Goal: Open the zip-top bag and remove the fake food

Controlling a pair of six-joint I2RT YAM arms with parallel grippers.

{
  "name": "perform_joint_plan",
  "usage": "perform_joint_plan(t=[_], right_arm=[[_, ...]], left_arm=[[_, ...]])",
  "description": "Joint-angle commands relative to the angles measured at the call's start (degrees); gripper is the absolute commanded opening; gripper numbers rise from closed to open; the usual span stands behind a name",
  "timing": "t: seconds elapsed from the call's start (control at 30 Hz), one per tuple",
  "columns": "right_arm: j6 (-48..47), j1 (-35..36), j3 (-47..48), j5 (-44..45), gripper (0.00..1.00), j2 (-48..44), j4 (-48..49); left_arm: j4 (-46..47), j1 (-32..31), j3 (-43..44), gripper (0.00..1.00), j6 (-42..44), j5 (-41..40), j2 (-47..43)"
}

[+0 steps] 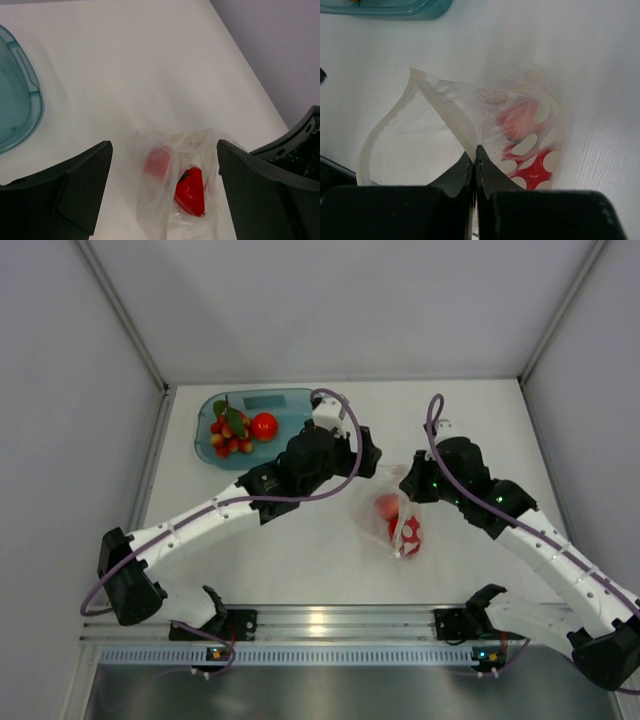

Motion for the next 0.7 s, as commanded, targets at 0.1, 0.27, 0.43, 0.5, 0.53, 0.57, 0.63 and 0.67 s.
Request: perform_joint_plan(t=[0.1,0.27,0.43,0.5,0.53,0.57,0.63,0.67], right_arm=[[-0.29,-0.53,3.06,1.04,0.00,0.66,0.53],[0.24,-0.62,2.09,1.47,0.00,-0.21,1.58],[0.42,-0.62,0.51,1.21,0.00,-2.32,3.16],[0.50,-0.62,-0.10,1.21,0.00,-3.46,3.51],[0.59,-0.54,-0.19,1.21,0.00,-4.08,3.69],[0.59,-0.62,-0.28,1.21,0.00,-4.26,3.60],[0.85,-0.62,-0.54,1.30,0.00,-4.87,4.13],[0.77,-0.62,-0.81,1.56,0.00,-4.96,4.31]], left_arm=[[4.42,-9.24,-0.62,0.88,-3.12,-7.70,0.21],[4.95,-15.49,-0.53,0.61,-3.65,-13.51,3.28],[4.95,-17.87,-0.96,0.40,-5.05,-18.96,6.01],[5.21,-17.87,-1.05,0.36,-5.84,-19.59,7.50],[5.48,-17.87,-0.88,0.36,-5.93,-19.50,8.29],[5.57,-17.87,-0.70,0.36,-6.11,-19.33,9.86],[6.27,-17.87,-0.44,0.35,-7.16,-18.54,11.63],[6.36,-17.87,-0.26,0.35,-7.69,-17.92,13.55]])
